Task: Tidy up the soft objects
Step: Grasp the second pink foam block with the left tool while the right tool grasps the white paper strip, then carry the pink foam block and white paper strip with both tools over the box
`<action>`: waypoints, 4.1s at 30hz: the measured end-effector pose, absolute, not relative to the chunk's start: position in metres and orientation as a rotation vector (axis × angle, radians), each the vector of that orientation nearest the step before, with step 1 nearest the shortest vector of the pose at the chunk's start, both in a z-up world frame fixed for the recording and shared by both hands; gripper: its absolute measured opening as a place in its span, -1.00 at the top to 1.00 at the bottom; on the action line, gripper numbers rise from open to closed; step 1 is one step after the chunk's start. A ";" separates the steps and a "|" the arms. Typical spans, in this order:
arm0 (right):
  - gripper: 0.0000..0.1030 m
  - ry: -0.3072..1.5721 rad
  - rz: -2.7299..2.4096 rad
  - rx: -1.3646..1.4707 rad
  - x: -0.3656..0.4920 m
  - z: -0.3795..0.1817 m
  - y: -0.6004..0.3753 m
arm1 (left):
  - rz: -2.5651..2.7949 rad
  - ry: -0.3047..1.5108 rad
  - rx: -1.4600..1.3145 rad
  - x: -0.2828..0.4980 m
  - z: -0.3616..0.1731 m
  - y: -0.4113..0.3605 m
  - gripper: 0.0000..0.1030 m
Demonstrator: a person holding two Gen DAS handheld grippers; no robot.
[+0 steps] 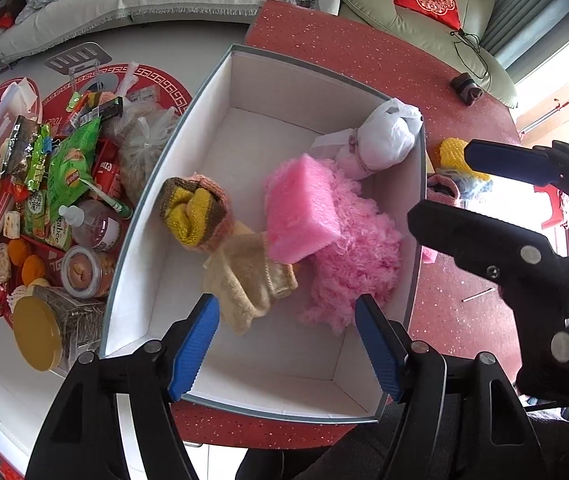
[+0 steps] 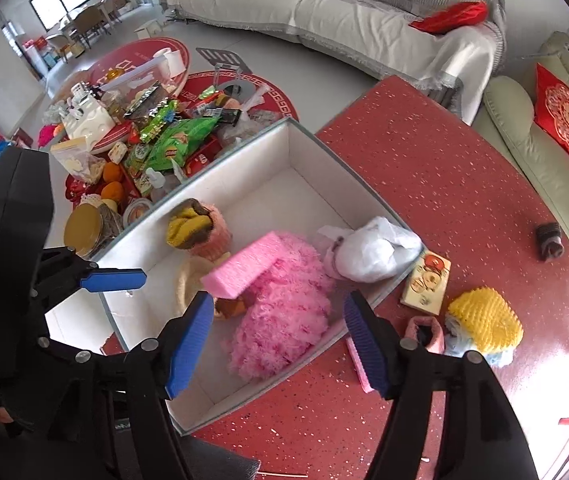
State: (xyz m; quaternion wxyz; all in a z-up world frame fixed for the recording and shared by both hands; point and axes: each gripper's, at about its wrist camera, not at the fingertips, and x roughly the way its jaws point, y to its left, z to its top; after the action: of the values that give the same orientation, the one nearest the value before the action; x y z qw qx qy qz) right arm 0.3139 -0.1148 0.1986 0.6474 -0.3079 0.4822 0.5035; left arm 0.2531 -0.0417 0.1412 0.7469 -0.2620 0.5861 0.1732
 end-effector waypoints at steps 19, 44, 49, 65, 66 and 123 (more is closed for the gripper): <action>-0.39 1.349 0.687 -0.407 0.479 0.139 -0.304 | 0.009 1.322 -0.314 0.358 0.155 -0.189 -0.38; -0.51 1.287 1.003 -0.845 0.539 0.047 -0.281 | 0.318 1.531 -0.367 0.433 0.021 -0.178 -0.56; -0.33 1.269 1.023 -0.927 0.530 0.025 -0.270 | 0.312 1.501 -0.342 0.433 0.020 -0.174 -0.52; 0.81 1.443 0.965 -0.498 0.510 0.060 -0.328 | 0.244 1.449 -0.376 0.395 0.042 -0.187 0.35; 0.81 1.445 0.957 -0.483 0.508 0.062 -0.334 | 0.241 1.444 -0.381 0.390 0.044 -0.188 0.35; 0.79 1.258 1.032 -0.538 0.355 0.179 -0.248 | 0.389 1.262 -0.393 0.251 0.165 -0.105 0.35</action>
State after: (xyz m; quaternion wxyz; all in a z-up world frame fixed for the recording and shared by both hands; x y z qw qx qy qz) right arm 0.3547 -0.2482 0.1789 0.6547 -0.2371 0.5550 0.4551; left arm 0.2512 -0.1053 0.1654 0.7719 -0.1813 0.5823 0.1794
